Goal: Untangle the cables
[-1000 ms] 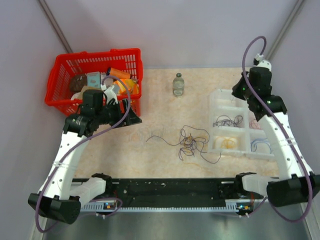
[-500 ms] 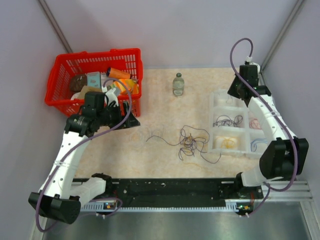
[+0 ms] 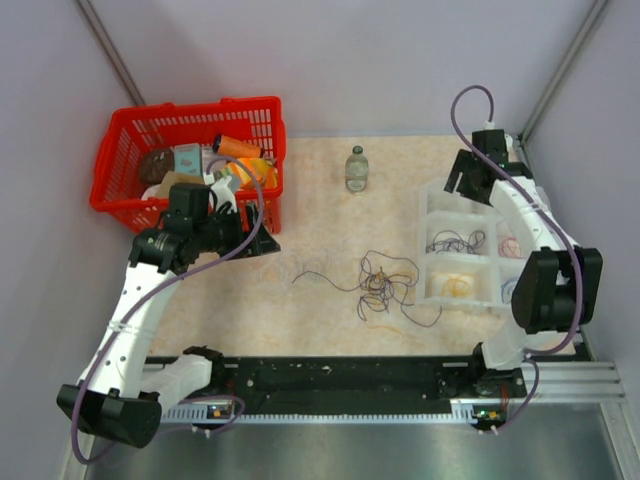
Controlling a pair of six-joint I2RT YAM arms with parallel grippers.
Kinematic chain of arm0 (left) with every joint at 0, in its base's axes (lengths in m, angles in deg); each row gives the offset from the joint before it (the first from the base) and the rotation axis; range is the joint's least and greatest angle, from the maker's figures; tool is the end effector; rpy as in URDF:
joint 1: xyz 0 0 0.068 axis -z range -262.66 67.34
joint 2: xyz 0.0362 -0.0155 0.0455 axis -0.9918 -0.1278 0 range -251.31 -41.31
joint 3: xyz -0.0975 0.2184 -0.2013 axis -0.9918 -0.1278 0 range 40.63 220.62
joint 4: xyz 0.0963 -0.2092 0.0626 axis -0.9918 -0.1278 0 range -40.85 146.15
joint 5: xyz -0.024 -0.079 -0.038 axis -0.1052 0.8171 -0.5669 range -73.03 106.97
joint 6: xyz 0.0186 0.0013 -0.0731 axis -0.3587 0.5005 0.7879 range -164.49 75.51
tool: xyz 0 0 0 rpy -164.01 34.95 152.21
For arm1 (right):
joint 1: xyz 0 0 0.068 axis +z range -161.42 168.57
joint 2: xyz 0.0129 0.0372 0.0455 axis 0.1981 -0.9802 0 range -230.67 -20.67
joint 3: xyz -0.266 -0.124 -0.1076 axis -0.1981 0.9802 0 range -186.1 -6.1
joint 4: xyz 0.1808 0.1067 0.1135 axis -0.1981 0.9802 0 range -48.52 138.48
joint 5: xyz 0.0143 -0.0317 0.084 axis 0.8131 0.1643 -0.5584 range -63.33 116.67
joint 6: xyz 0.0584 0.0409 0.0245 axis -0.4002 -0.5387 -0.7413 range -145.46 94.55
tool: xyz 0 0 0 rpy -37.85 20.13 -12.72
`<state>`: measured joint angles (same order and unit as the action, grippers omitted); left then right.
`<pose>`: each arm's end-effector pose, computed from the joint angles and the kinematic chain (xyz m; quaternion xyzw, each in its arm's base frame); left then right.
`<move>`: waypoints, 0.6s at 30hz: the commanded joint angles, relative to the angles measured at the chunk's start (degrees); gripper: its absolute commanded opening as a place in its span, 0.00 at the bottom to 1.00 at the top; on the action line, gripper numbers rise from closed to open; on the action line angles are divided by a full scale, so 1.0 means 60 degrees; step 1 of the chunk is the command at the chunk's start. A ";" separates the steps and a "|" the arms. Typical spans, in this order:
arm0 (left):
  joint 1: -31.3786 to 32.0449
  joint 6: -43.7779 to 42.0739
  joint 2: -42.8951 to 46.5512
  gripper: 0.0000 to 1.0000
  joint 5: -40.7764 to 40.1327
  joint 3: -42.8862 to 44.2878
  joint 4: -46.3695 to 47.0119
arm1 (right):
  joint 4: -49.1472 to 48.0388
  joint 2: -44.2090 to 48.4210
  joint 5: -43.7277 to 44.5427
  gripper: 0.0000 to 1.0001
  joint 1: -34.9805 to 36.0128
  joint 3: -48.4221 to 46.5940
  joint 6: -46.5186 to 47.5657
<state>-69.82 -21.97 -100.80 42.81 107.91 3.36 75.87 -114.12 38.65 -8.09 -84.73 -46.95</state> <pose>0.1580 -0.0644 0.3727 0.0092 0.9045 -0.3101 0.2926 0.3560 0.0074 0.3163 0.1830 0.9147 -0.0211 0.3596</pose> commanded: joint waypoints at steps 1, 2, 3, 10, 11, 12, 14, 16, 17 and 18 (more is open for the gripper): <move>0.0042 -0.0136 0.0129 0.73 -0.0045 0.0021 0.0113 | 0.1224 0.1026 0.0450 0.76 0.0862 -0.0666 0.0345; 0.0042 -0.0136 0.0129 0.73 -0.0045 0.0021 0.0113 | 0.1241 0.1261 0.0202 0.76 0.1228 -0.0432 0.0331; 0.0042 -0.0136 0.0129 0.73 -0.0045 0.0021 0.0113 | 0.1255 0.1539 -0.0178 0.76 0.1754 -0.0155 0.0142; 0.0042 -0.0136 0.0129 0.73 -0.0045 0.0021 0.0113 | -0.0852 0.2129 -0.2497 0.76 0.5593 0.1927 -0.0225; 0.0042 -0.0136 0.0129 0.73 -0.0045 0.0021 0.0113 | -0.1159 0.1968 -0.2728 0.76 0.5916 0.2088 -0.0356; 0.0042 -0.0136 0.0129 0.73 -0.0045 0.0021 0.0113 | -0.1510 0.1807 -0.2977 0.75 0.6180 0.2234 -0.0430; 0.0042 -0.0136 0.0129 0.73 -0.0045 0.0021 0.0113 | -0.2067 0.1252 -0.2806 0.75 0.6751 0.2295 -0.0548; 0.0042 -0.0136 0.0129 0.73 -0.0045 0.0021 0.0113 | -0.2347 0.0491 -0.2556 0.75 0.7017 0.1931 -0.0955; 0.0042 -0.0136 0.0129 0.73 -0.0045 0.0021 0.0113 | -0.2377 0.0110 -0.2279 0.75 0.7018 0.1595 -0.1422; 0.0042 -0.0136 0.0129 0.73 -0.0045 0.0021 0.0113 | -0.2464 -0.0184 -0.2218 0.75 0.7018 0.1345 -0.1848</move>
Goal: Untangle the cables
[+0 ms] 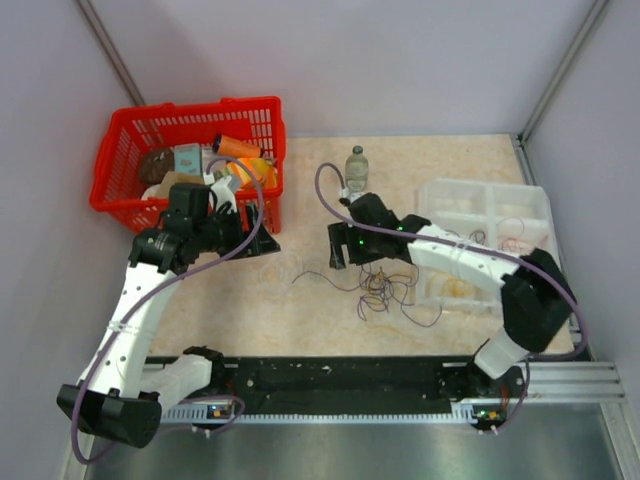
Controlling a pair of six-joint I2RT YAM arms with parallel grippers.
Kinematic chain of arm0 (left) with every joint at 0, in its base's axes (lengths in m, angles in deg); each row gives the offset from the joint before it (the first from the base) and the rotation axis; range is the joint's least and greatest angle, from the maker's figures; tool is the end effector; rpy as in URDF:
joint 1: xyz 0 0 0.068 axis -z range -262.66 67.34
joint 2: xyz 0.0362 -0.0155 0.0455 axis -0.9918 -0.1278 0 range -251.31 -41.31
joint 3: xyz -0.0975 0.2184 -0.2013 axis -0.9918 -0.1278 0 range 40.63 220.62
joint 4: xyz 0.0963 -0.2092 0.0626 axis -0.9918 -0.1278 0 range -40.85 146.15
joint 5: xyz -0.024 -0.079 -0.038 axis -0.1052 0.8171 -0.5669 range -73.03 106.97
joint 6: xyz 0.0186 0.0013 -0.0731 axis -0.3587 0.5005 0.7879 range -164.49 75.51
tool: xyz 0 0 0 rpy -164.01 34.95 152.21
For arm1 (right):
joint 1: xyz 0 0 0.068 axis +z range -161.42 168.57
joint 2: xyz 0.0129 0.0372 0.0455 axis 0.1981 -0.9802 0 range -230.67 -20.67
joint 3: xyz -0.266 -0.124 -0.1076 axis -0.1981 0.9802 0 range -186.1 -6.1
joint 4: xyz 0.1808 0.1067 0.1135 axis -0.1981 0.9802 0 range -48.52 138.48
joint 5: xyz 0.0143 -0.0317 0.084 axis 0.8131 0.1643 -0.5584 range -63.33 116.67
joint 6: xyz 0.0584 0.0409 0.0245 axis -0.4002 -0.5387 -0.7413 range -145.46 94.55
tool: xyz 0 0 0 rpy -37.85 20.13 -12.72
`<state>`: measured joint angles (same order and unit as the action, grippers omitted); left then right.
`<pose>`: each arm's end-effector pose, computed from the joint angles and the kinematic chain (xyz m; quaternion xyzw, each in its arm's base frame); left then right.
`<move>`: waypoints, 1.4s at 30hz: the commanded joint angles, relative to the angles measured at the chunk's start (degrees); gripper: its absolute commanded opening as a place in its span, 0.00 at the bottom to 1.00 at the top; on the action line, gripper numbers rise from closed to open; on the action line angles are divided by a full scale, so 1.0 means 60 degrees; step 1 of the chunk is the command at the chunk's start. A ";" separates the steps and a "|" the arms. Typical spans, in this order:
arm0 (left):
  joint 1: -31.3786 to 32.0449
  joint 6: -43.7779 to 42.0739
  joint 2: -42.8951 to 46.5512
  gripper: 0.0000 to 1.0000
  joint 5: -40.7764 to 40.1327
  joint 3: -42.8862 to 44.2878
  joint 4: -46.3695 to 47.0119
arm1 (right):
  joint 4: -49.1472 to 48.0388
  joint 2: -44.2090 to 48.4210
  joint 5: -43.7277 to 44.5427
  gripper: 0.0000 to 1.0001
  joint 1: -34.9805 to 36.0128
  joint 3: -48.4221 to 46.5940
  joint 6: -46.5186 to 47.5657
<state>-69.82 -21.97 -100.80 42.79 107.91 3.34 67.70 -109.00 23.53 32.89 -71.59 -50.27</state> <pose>0.1579 -0.0644 0.3727 0.0091 0.9046 -0.3099 0.2925 0.2321 0.2314 0.2841 -0.1680 0.9213 0.2194 0.2734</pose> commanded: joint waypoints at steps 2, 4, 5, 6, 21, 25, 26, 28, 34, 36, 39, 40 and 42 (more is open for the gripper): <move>0.0042 -0.0136 0.0129 0.73 -0.0041 0.0021 0.0116 | -0.1453 -0.1652 -0.0033 0.74 0.0260 -0.1269 -0.1677; 0.0042 -0.0136 0.0129 0.73 -0.0041 0.0021 0.0116 | -0.1556 -0.2266 -0.0034 0.72 0.0450 -0.1549 -0.1869; 0.0042 -0.0136 0.0129 0.73 -0.0041 0.0021 0.0116 | -0.1673 -0.2400 0.0010 0.69 0.0509 -0.1565 -0.1898; 0.0042 -0.0136 0.0129 0.73 -0.0041 0.0021 0.0116 | -0.1747 -0.2561 0.0141 0.65 0.0524 -0.1565 -0.1928; 0.0042 -0.0136 0.0129 0.73 -0.0041 0.0021 0.0116 | -0.2011 -0.2753 0.1372 0.30 0.0569 -0.1111 -0.1782; 0.0042 -0.0136 0.0129 0.73 -0.0041 0.0021 0.0116 | -0.1967 -0.2826 0.1417 0.29 0.0320 -0.1359 -0.1679; 0.0042 -0.0136 0.0129 0.73 -0.0041 0.0021 0.0116 | -0.1880 -0.3015 0.1315 0.29 0.0319 -0.1519 -0.1563; 0.0042 -0.0136 0.0129 0.73 -0.0041 0.0021 0.0116 | -0.1457 -0.3410 0.1328 0.29 0.0334 -0.1870 -0.1430; 0.0042 -0.0136 0.0129 0.73 -0.0041 0.0021 0.0116 | -0.0766 -0.4247 0.1649 0.30 0.0421 -0.2605 -0.1518; 0.0042 -0.0136 0.0129 0.73 -0.0041 0.0021 0.0116 | -0.0693 -0.4247 0.1869 0.27 0.0568 -0.2634 -0.1547; 0.0042 -0.0136 0.0129 0.73 -0.0041 0.0021 0.0116 | -0.0415 -0.4320 0.2323 0.25 0.0700 -0.2678 -0.1664; 0.0042 -0.0136 0.0129 0.73 -0.0041 0.0021 0.0116 | -0.0342 -0.4335 0.2339 0.26 0.0700 -0.2678 -0.1693; 0.0042 -0.0136 0.0129 0.73 -0.0041 0.0021 0.0116 | -0.0181 -0.4335 0.2543 0.28 0.0758 -0.2693 -0.1708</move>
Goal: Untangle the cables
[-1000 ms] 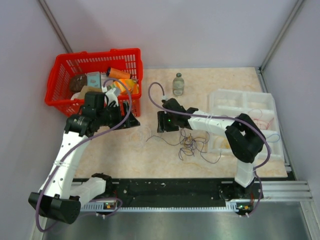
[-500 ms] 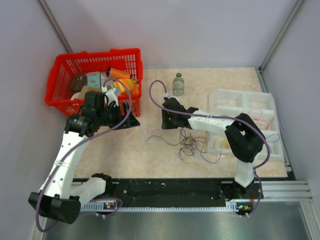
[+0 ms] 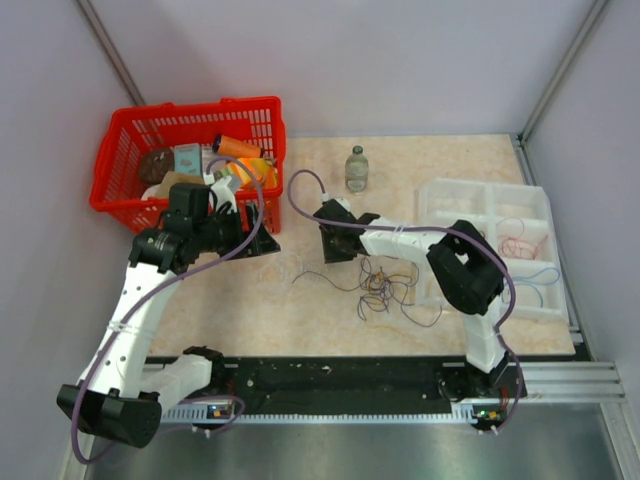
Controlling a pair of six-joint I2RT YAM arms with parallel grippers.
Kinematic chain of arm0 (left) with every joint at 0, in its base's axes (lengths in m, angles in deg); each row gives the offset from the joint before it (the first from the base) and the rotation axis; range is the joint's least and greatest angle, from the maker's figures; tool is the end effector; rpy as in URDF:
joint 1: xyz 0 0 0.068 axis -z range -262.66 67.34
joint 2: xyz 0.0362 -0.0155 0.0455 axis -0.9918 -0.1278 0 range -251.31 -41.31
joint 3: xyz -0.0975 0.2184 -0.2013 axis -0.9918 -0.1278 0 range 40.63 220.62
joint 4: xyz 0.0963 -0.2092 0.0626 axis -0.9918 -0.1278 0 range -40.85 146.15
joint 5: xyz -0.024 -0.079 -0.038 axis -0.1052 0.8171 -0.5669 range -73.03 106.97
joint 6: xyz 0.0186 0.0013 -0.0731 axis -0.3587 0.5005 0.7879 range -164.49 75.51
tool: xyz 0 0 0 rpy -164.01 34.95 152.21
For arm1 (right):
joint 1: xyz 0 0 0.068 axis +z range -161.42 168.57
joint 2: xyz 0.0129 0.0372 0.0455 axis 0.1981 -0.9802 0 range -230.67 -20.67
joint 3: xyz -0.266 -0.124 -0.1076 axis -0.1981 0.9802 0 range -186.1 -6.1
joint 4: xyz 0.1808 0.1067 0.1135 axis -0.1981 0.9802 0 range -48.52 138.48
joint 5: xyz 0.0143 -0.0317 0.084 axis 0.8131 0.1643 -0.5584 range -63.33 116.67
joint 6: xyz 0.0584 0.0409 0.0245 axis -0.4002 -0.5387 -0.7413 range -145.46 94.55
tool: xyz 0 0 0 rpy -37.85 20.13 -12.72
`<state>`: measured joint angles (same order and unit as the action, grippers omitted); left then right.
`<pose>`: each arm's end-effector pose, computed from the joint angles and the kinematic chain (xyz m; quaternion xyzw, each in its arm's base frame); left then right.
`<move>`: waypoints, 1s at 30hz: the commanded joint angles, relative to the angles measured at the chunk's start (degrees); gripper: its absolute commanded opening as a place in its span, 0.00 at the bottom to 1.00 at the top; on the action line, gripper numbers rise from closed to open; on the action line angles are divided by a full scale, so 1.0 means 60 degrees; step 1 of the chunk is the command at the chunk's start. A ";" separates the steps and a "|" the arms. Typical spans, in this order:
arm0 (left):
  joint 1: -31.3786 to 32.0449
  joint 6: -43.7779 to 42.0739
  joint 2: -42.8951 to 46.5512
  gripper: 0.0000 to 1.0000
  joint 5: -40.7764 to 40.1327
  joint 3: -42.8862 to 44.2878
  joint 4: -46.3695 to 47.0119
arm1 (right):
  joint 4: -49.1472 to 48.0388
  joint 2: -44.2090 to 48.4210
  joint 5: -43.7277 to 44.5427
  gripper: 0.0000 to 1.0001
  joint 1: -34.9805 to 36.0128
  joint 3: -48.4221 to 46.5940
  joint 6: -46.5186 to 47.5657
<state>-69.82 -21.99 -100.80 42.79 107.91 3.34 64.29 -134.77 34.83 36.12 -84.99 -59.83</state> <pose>0.1579 -0.0644 0.3727 0.0093 0.9046 -0.3099 0.2926 0.2982 0.3124 0.1975 -0.0905 0.9548 0.1284 0.2524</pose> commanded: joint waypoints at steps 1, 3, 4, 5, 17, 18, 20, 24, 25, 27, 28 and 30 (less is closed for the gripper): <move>0.0042 -0.0132 0.0129 0.73 -0.0041 0.0021 0.0116 | 0.0461 -0.0026 0.0733 0.30 0.0249 -0.0460 -0.0087; 0.0042 -0.0132 0.0129 0.73 -0.0041 0.0021 0.0116 | 0.0564 0.0033 0.0851 0.32 0.0278 -0.0372 -0.0014; 0.0042 -0.0132 0.0129 0.73 -0.0041 0.0021 0.0116 | 0.0578 0.0091 0.0938 0.32 0.0293 -0.0314 0.0059; 0.0042 -0.0132 0.0129 0.73 -0.0041 0.0021 0.0116 | 0.0651 0.0179 0.1041 0.32 0.0307 -0.0255 0.0103; 0.0218 0.0967 0.2751 0.60 -0.1491 -0.1386 -0.1056 | -0.0272 0.0075 0.0292 0.00 0.0337 -0.0224 -0.0148; 0.0218 0.0952 0.2780 0.59 -0.1520 -0.1342 -0.1012 | -0.0097 0.0468 0.0657 0.00 0.0322 -0.0240 -0.0001; 0.0218 0.0908 0.2853 0.59 -0.1608 -0.1268 -0.1012 | -0.0066 0.1608 0.1579 0.00 0.0337 0.0022 0.0424; 0.0218 0.0937 0.2956 0.61 -0.1536 -0.1560 -0.0647 | -0.0110 0.4288 0.2666 0.00 0.0308 0.0593 0.1332; 0.0218 0.0966 0.2927 0.62 -0.1564 -0.1619 -0.0558 | -0.0095 0.4702 0.2682 0.00 0.0293 0.0653 0.1479; 0.0218 0.0981 0.2664 0.66 -0.1928 -0.1620 -0.0310 | -0.0037 0.5479 0.2682 0.00 0.0132 0.0741 0.1480; 0.0218 0.0967 0.2503 0.68 -0.2221 -0.1562 -0.0192 | 0.0007 0.5772 0.2595 0.00 0.0016 0.0727 0.1495; 0.0218 0.0733 0.2152 0.71 -0.2442 -0.1430 0.0391 | 0.0182 0.6125 0.2594 0.00 -0.0190 0.0625 0.1553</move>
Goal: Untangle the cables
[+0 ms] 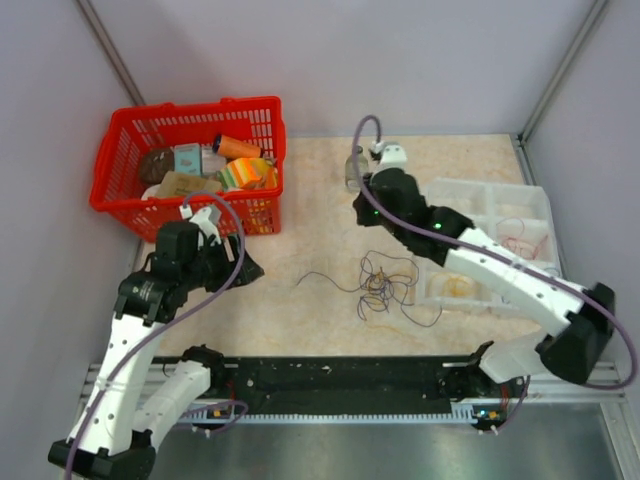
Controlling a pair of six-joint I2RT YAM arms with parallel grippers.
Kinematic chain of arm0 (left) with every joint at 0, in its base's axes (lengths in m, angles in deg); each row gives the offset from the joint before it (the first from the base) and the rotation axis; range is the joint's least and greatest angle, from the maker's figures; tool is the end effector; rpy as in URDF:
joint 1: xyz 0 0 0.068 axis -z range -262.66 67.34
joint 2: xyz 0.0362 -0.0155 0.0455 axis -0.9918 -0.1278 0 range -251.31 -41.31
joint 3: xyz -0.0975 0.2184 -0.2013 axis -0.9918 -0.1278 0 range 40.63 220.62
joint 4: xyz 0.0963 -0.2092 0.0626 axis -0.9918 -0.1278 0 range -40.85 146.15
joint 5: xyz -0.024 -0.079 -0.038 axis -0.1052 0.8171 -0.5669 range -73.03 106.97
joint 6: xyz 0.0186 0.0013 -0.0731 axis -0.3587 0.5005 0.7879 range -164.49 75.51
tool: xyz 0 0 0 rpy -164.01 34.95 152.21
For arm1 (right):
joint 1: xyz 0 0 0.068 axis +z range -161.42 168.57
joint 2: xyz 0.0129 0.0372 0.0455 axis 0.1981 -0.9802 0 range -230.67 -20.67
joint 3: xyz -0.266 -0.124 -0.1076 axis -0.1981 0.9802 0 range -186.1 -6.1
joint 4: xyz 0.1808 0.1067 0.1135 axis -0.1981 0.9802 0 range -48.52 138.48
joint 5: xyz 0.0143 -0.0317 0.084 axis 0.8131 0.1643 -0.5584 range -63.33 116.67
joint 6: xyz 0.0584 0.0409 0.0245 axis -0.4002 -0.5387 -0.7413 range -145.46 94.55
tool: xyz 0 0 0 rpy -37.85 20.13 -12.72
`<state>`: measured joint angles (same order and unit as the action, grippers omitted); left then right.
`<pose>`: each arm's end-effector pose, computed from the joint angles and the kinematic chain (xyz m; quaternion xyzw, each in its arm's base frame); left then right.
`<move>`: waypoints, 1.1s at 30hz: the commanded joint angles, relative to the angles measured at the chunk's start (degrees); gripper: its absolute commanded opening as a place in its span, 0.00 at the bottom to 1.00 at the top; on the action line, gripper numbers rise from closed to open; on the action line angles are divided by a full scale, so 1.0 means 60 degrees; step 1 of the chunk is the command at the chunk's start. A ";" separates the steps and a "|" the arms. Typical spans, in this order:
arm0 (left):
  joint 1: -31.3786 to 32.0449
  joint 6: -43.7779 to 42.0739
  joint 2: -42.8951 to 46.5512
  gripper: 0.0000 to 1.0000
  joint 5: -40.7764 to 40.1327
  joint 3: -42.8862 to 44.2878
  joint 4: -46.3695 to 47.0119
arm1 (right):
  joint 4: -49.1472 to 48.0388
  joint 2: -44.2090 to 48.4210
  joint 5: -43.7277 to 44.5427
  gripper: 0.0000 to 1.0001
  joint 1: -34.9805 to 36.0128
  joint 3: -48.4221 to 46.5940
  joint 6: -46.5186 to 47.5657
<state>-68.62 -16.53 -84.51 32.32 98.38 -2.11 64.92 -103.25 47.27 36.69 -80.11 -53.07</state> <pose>0.0870 -0.0391 0.3422 -0.0584 0.9109 -0.2543 0.3197 0.2309 0.2239 0.3715 -0.0678 0.8622 0.1692 0.4726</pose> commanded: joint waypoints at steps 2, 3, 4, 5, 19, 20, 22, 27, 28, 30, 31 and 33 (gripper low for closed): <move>0.0033 -0.0470 -0.0841 0.73 -0.0975 0.0392 0.2059 | 0.0413 0.1122 0.0595 0.00 -0.0548 -0.0320 0.0340; 0.0033 -0.0559 -0.0958 0.74 -0.1050 0.0567 0.2658 | 0.0545 0.1282 0.0566 0.00 -0.0650 -0.0334 0.0268; 0.0047 -0.0632 -0.1061 0.74 -0.1094 0.0700 0.3114 | 0.0662 0.1429 0.0537 0.00 -0.0739 -0.0363 0.0252; 0.0134 -0.0662 -0.1163 0.74 -0.1152 0.0831 0.3394 | 0.0721 0.1561 0.0609 0.00 -0.0797 -0.0422 0.0368; 0.4016 -0.2506 -0.2072 0.73 -0.2076 0.0789 0.6135 | 0.2830 0.2587 0.0743 0.00 -0.4147 -0.1756 0.0458; 0.4089 -0.2667 -0.2145 0.73 -0.2061 0.0818 0.6165 | 0.2933 0.2617 0.0466 0.00 -0.4747 -0.1712 0.0370; 0.4163 -0.3033 -0.2291 0.73 -0.1639 0.0833 0.6398 | 0.3094 0.2603 0.0200 0.00 -0.5831 -0.1653 0.0296; 0.4193 -0.3605 -0.3095 0.71 -0.1594 0.1344 0.6196 | 0.3285 0.2120 -0.0444 0.00 -0.8570 -0.1448 -0.0069; 0.4193 -0.3664 -0.3330 0.70 -0.1418 0.1607 0.6020 | 0.3285 0.1974 -0.0416 0.00 -0.8924 -0.1404 -0.0143; 0.4193 -0.3622 -0.3872 0.68 -0.1168 0.2222 0.5596 | 0.3140 0.1550 -0.0372 0.00 -0.9570 -0.1375 0.0002; 0.4207 -0.3519 -0.4048 0.68 -0.1153 0.2485 0.5376 | 0.3066 0.1287 -0.0357 0.00 -0.9746 -0.1418 0.0047; 0.4193 -0.3241 -0.4356 0.66 -0.1240 0.2838 0.5010 | 0.2964 0.0788 -0.0561 0.00 -1.0156 -0.1608 0.0120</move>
<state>-43.59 -36.26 -108.29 23.64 109.77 30.68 83.55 -93.86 46.30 -20.48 -88.57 -52.48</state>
